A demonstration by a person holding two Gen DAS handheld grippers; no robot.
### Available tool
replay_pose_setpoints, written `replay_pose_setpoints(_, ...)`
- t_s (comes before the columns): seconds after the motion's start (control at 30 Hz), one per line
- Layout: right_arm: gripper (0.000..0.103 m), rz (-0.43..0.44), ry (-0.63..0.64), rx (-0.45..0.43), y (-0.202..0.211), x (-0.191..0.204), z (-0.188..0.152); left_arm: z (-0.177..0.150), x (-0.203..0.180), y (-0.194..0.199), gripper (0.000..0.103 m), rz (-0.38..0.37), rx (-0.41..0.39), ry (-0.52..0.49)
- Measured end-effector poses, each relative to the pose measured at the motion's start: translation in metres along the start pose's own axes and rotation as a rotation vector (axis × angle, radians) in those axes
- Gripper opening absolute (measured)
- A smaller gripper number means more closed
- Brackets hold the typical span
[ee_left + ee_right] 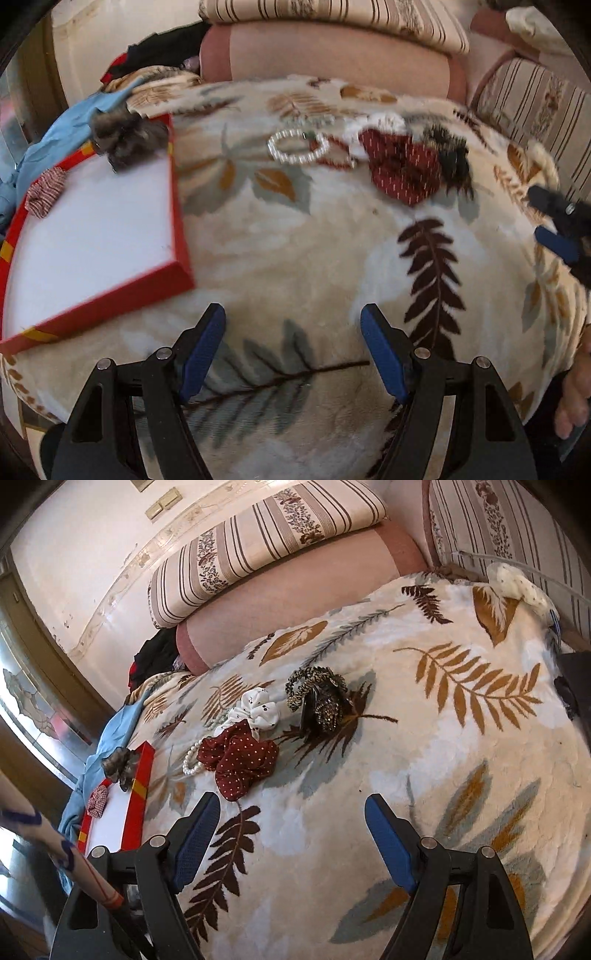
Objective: Organize jewelry
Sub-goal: 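Move both grippers back toward the remaining accessories on the bed, then grasp the red polka-dot scrunchie with the left gripper while the right gripper grasps the braided hair tie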
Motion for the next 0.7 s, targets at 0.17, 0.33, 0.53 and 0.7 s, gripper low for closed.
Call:
replay_pose_setpoints(0.17, 0.085, 0.010, -0.042, 0.003, 0.0014, -0.0079, 0.0015, -0.0023, -0.0022, -0.0028, 0.090, 0.013, -0.018, -0.024)
replay_pose_setpoints(0.33, 0.085, 0.023, -0.070, 0.009, 0.0027, -0.0094, 0.0015, -0.0044, 0.0003, -0.0045, 0.097, 0.022, -0.034, -0.033)
replay_pose_setpoints(0.53, 0.085, 0.037, -0.085, 0.006, 0.0068, -0.0089, 0.0022, -0.0048, 0.0029, -0.0080, 0.103, 0.029, -0.026, -0.019)
replay_pose_setpoints(0.7, 0.085, 0.048, -0.109, 0.009, 0.0075, -0.0114, 0.0031, 0.0045, -0.0020, -0.0050, 0.103, 0.020, -0.003, -0.019)
Point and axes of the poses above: each gripper's, at about its wrist camera, not at the fingertips, and y roughly against the way its jaws point, x to its left, z to its top, the point moved 8 cm from there along -y, roughly the way its jaws point, and after that the axes turned 10 degrees about -x, right-handed, at the moved point
